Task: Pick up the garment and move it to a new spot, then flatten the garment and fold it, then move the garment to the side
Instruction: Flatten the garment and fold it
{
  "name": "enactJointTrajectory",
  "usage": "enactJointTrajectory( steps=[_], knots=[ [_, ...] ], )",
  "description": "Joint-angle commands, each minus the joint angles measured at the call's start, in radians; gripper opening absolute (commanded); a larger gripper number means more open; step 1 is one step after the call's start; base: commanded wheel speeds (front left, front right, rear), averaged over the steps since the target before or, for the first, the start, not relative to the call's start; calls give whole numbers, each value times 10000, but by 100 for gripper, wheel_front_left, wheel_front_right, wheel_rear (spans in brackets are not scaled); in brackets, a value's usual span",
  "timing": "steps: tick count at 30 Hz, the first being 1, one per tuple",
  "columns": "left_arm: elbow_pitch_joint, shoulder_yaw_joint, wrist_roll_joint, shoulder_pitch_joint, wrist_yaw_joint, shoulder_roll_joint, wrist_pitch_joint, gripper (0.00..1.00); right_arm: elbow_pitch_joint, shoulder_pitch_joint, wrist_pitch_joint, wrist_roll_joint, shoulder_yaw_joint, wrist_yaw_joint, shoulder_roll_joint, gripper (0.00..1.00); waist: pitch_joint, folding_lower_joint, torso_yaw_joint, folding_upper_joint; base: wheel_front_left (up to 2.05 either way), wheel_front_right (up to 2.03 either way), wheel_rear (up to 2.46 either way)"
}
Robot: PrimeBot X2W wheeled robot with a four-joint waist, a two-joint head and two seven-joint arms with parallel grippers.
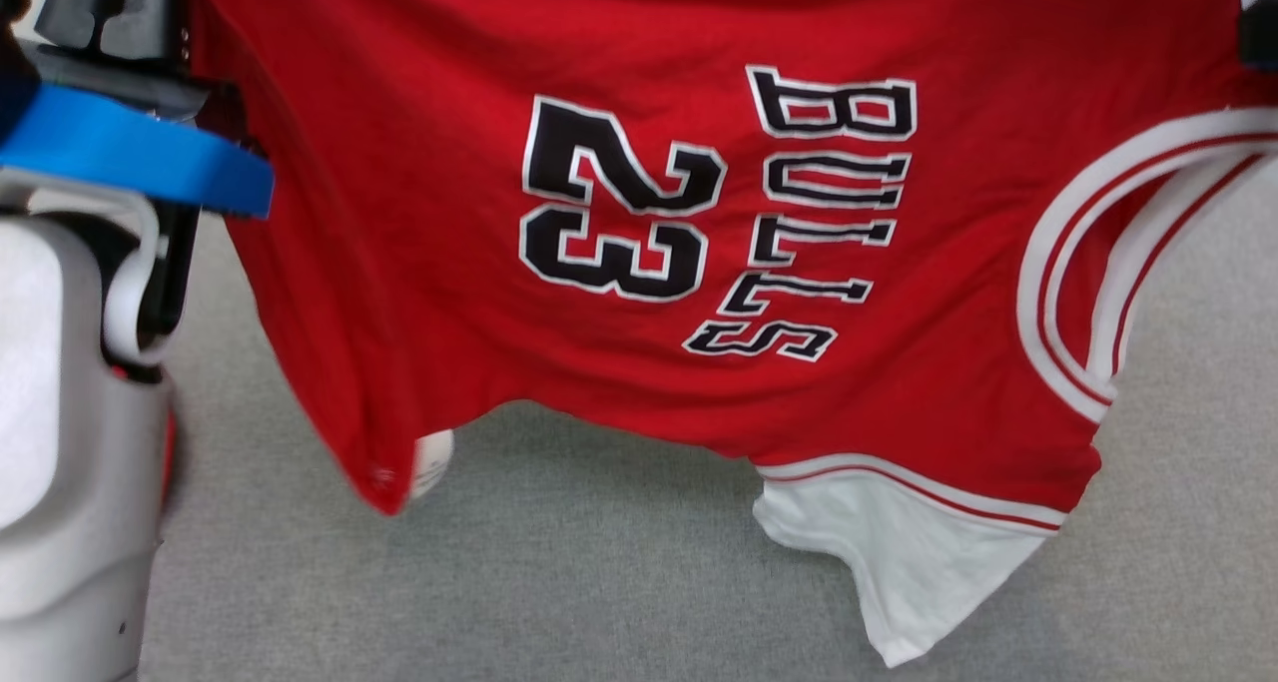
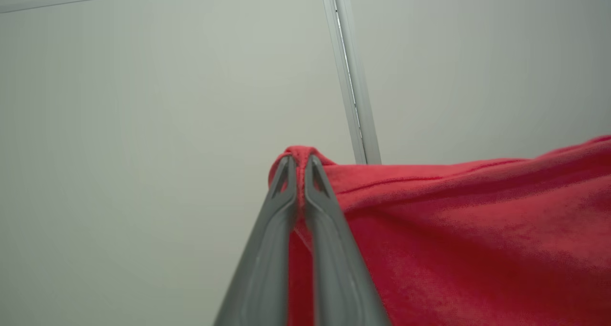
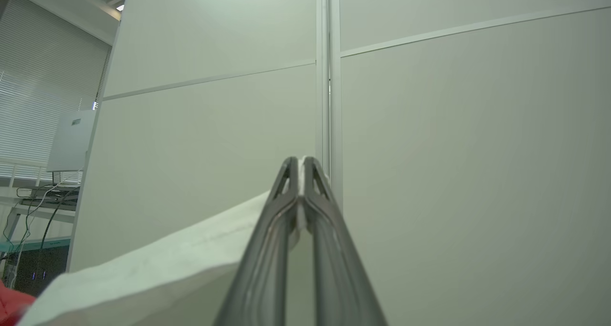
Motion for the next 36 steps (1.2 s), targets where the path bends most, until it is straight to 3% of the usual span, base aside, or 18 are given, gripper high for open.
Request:
enactJointTrajectory(
  steps=[1,9,15,21,28,36],
  knots=[
    [189,-28,4,-249,61,-108,-25,0,289,-287,-21,-133,88,-1,-67,0,326,-1,172,-1,0,0,0],
    [2325,57,347,-2801,514,-501,-1121,0,2753,-3202,-545,-1296,-359,-1,-30,0,1871,-1,24,-1,0,0,0],
    [3602,285,342,-4047,741,-803,-2210,0,2939,-4257,-644,-1844,-1451,-4,26,0,2461,-1,-85,-1,0,0,0],
    [4358,343,271,-2474,586,-1037,-2421,0,2579,-1973,-651,-1188,-1450,-7,376,0,2575,-1,-318,-1,0,0,0],
    [4375,1070,-14,1253,489,-1932,-2436,0,1723,2645,-653,-18,-1300,-6,936,0,2467,-1,-500,-1,0,0,0],
    [4421,2049,-146,4805,366,-2707,-2440,0,1343,6915,-655,194,-1327,-6,1756,0,1750,-1,-702,-1,0,0,0]
  ],
)
